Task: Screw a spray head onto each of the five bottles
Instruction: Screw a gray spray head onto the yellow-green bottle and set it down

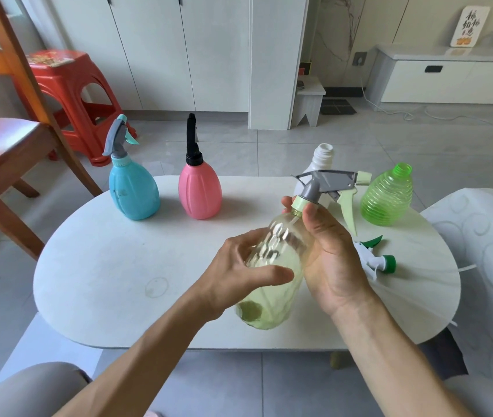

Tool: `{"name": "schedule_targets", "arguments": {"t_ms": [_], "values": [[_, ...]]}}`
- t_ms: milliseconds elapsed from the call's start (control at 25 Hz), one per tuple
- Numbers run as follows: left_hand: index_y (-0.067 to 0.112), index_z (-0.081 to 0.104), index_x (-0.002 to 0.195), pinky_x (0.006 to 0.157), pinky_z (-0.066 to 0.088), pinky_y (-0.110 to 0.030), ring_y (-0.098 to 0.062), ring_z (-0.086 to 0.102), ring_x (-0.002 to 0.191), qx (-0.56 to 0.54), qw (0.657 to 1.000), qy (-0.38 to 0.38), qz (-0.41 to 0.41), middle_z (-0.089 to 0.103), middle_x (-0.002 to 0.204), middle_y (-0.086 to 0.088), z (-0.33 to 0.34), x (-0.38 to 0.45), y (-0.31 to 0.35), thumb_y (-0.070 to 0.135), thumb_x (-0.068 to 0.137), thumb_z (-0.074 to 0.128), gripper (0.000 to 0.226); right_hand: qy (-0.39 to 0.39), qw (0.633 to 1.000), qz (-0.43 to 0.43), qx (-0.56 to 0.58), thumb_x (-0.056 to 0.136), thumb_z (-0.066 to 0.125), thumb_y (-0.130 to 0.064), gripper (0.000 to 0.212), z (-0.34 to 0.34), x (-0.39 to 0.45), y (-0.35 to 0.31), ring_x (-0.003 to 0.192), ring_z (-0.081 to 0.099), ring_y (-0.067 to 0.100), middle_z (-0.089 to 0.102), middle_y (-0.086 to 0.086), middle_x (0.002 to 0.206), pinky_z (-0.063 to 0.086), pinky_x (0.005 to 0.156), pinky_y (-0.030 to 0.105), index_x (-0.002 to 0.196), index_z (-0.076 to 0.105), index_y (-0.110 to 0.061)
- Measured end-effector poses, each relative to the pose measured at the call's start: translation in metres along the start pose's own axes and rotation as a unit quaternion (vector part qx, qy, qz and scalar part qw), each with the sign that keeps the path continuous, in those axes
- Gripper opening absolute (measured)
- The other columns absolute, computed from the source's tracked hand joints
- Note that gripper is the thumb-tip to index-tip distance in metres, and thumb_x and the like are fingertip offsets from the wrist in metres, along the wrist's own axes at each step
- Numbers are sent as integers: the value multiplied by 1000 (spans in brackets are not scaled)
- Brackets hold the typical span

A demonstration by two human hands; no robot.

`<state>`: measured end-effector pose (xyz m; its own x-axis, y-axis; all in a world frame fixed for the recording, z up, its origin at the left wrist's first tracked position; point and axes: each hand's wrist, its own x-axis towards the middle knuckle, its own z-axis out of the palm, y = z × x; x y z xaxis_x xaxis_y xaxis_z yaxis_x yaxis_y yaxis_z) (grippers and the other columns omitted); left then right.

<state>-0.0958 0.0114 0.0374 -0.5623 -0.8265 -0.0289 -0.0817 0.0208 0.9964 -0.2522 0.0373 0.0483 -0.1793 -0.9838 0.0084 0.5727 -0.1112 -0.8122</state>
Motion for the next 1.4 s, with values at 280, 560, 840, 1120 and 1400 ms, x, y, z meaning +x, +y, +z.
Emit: {"name": "schedule_targets", "arguments": {"t_ms": [280, 560, 840, 1120, 1400], "values": [[21, 73, 106, 82, 60, -46, -20, 70, 101, -44, 993, -72, -79, 72, 103, -3, -4, 1, 3, 39, 66, 78, 44, -9, 1000, 23, -8, 86, 65, -28, 20, -12, 4, -8, 100, 70, 22, 76, 11, 101, 51, 87, 41, 98, 76, -16], [25, 66, 111, 82, 58, -42, -20, 68, 98, 65, 994, -60, -67, 70, 102, -4, -1, -5, 9, 35, 53, 81, 60, -69, 997, 34, -27, 93, 58, -30, 33, -12, 2, -17, 109, 66, 27, 68, 22, 120, 46, 98, 46, 113, 72, -9], [11, 68, 112, 82, 57, -47, -28, 64, 108, -98, 969, -213, -84, 62, 112, -19, -16, -7, 12, 14, 57, 72, 55, -161, 985, 60, 10, 75, 82, -40, 64, -11, 1, -26, 114, 64, 31, 52, 29, 126, 52, 93, 43, 116, 58, 3], [19, 70, 98, 78, 53, -39, -13, 66, 88, -21, 988, -141, -52, 66, 94, -5, -12, -7, 9, 21, 54, 78, 44, -111, 993, 8, -48, 73, 82, -43, 37, -12, 0, -23, 104, 68, 24, 72, 4, 99, 40, 107, 59, 95, 76, -15], [36, 59, 116, 87, 58, -47, -17, 67, 105, 175, 984, -27, -36, 68, 114, 6, 4, -7, 10, 55, 47, 89, 78, 24, 993, -32, -113, 82, 69, -34, 17, -12, -3, -15, 95, 69, 18, 76, 1, 91, 51, 86, 36, 86, 77, -19]]}}
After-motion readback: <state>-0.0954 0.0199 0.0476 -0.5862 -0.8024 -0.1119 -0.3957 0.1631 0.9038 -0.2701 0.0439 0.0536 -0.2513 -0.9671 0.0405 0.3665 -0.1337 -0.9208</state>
